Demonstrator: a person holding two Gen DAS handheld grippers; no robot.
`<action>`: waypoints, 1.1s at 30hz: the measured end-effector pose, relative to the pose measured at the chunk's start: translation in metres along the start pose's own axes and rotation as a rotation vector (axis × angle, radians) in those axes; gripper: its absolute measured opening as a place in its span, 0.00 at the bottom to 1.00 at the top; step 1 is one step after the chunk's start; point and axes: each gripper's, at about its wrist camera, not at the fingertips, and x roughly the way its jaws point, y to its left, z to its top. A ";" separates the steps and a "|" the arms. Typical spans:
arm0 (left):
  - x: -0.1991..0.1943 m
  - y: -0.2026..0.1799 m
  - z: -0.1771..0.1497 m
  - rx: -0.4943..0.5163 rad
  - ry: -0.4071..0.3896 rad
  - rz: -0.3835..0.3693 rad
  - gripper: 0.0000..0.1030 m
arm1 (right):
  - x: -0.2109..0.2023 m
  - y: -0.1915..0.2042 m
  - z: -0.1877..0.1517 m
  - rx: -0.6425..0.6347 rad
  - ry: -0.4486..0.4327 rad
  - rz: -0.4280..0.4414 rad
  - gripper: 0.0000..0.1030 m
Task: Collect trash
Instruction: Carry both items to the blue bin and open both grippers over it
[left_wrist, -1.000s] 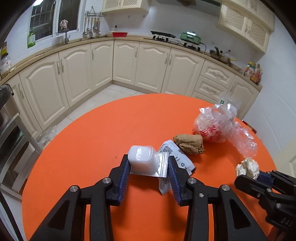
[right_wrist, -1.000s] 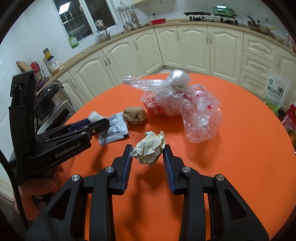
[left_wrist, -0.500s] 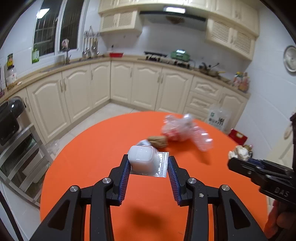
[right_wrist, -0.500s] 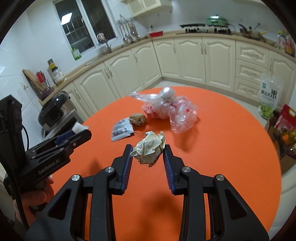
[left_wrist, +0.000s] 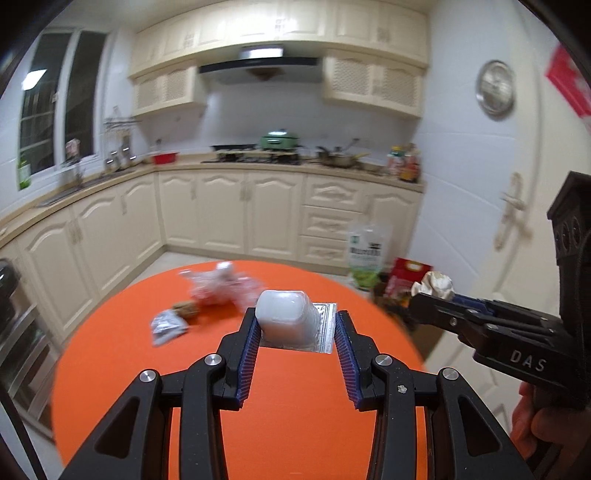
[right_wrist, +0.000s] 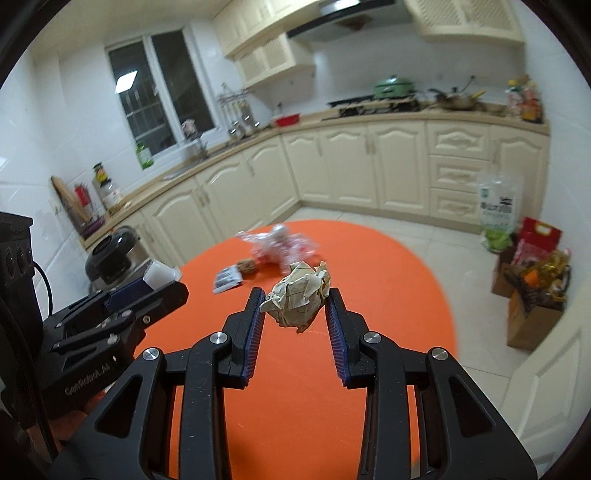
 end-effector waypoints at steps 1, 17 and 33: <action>-0.006 -0.013 -0.004 0.011 -0.001 -0.022 0.35 | -0.011 -0.010 -0.001 0.011 -0.010 -0.019 0.30; 0.035 -0.076 -0.002 0.126 0.088 -0.271 0.35 | -0.096 -0.171 -0.050 0.217 -0.013 -0.305 0.30; 0.189 -0.136 -0.030 0.259 0.396 -0.334 0.35 | -0.020 -0.332 -0.151 0.503 0.233 -0.315 0.30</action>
